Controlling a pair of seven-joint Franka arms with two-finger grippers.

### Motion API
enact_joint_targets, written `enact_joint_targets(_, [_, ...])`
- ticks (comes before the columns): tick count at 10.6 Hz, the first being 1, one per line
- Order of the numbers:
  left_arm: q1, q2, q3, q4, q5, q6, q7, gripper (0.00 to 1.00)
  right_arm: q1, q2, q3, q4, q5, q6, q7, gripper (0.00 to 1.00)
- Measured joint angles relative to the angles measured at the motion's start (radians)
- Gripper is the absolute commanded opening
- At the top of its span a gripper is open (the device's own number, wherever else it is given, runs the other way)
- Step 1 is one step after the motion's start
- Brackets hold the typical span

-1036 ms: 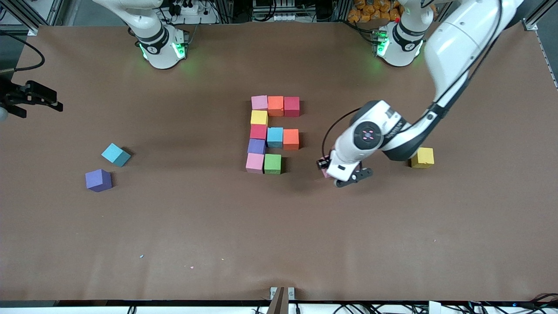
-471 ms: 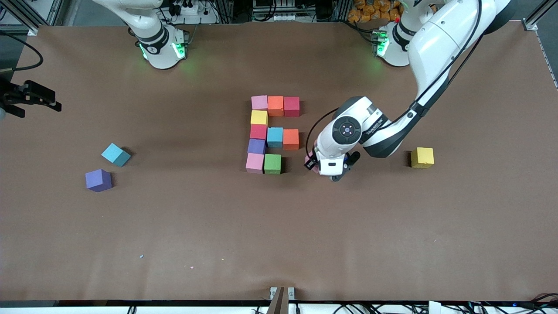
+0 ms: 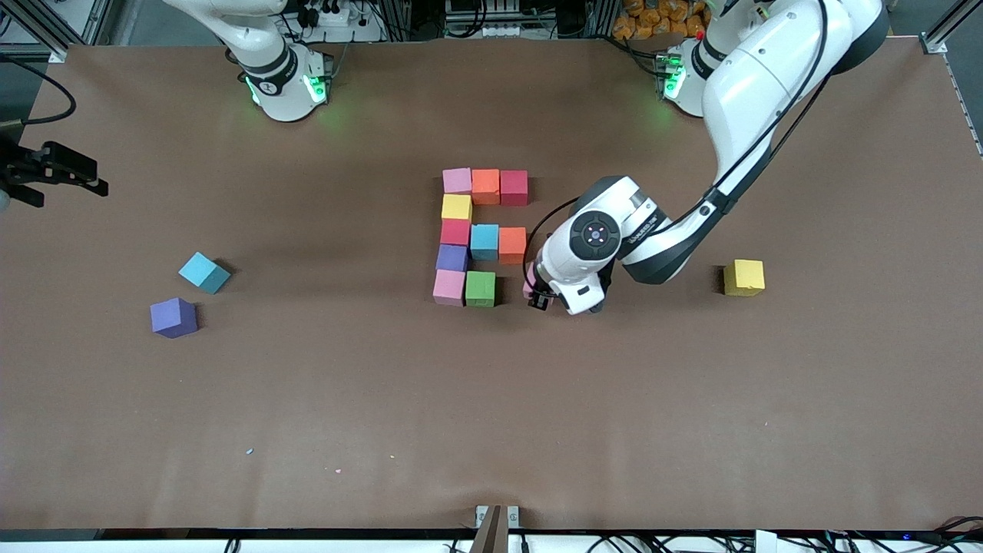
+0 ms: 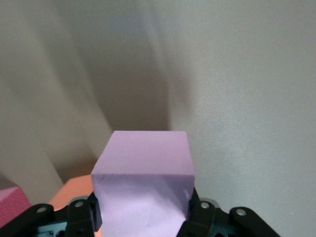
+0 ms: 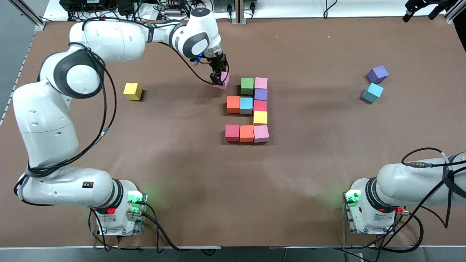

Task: Arrange 11 blocks into digit 3
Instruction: 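Carry the pink cube with the left gripper to the green cube, then lower the pink cube beside the green cube with the left gripper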

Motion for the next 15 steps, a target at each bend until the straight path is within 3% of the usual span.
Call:
enact_joint_targets(7, [-0.104, 0.033, 0.088, 0.006, -0.001, 0.22, -0.305, 0.09, 0.0, 0.0, 0.0, 0.0, 0.0, 0.0, 0.0, 1.0])
enact_joint_targets(15, [-0.141, 0.048, 0.12, 0.0, 0.008, 0.239, -0.319, 0.1, 0.0, 0.0, 0.0, 0.0, 0.0, 0.0, 0.0, 1.0])
